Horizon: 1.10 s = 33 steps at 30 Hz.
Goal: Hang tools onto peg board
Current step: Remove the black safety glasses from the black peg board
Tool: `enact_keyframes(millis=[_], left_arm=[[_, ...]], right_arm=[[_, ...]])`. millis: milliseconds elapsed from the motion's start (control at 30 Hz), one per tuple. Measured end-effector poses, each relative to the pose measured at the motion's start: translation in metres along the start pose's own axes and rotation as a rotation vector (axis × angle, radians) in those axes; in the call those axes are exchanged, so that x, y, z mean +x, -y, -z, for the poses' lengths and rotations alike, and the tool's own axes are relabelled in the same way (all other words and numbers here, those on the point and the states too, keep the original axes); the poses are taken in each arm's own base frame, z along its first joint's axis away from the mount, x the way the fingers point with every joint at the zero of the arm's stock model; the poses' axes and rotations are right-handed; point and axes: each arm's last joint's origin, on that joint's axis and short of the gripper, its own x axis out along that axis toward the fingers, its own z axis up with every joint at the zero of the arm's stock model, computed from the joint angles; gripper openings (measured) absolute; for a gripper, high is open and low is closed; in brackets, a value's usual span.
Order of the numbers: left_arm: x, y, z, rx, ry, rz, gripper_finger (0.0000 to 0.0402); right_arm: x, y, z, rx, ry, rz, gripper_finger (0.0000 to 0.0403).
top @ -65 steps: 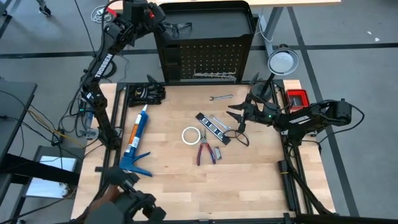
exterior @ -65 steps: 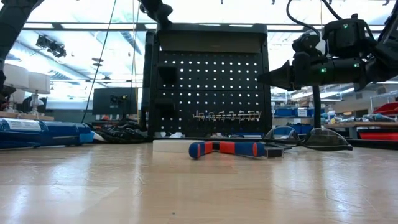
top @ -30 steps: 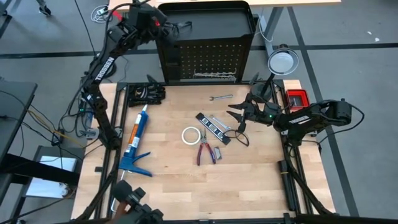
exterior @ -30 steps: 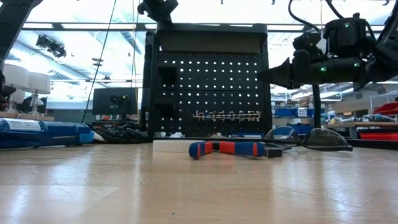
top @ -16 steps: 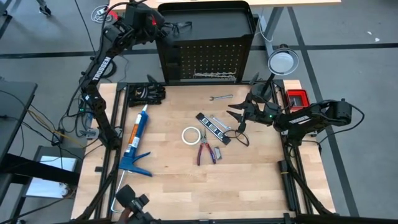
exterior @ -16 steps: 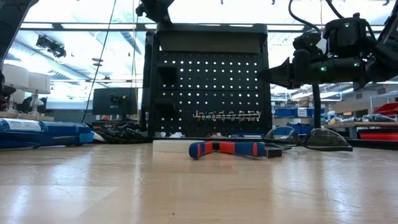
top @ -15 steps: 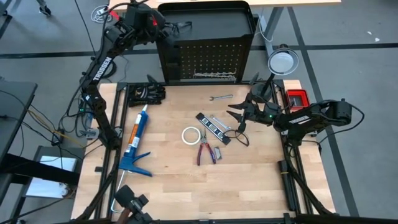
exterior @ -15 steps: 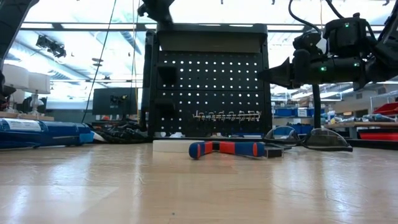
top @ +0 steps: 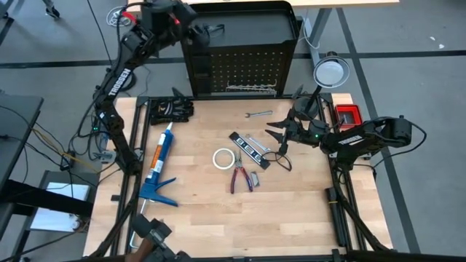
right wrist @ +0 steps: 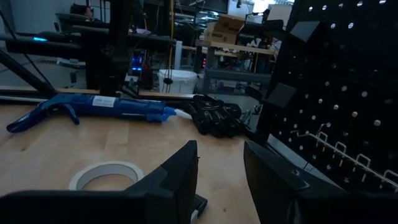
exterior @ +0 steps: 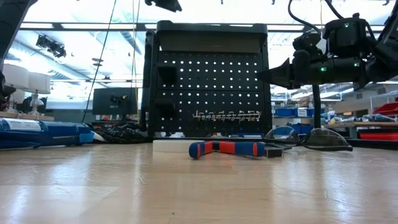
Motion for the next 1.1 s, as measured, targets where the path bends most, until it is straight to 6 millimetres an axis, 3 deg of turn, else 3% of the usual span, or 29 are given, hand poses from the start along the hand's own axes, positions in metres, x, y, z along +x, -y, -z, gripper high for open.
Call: enact_keyframes(millis=[500,633,767,1100], left_arm=[[0.008,-0.015,-0.026,-0.023,0.299,-0.261,0.0172],[0.024,-0.017,-0.012,0.056,0.253,-0.143,0.0166],[0.029,-0.031,-0.004,0.073,0.236,-0.101,0.0158],[0.032,-0.08,0.029,-0.088,0.159,0.078,0.0138]], right_arm=[[0.0,0.0,-0.001,-0.001,0.008,0.001,0.0139],[0.0,0.0,-0.001,0.002,0.008,0.001,0.0139],[0.0,0.0,-0.001,0.005,0.008,0.001,0.0139],[0.0,0.0,-0.001,0.004,0.008,0.001,0.0139]])
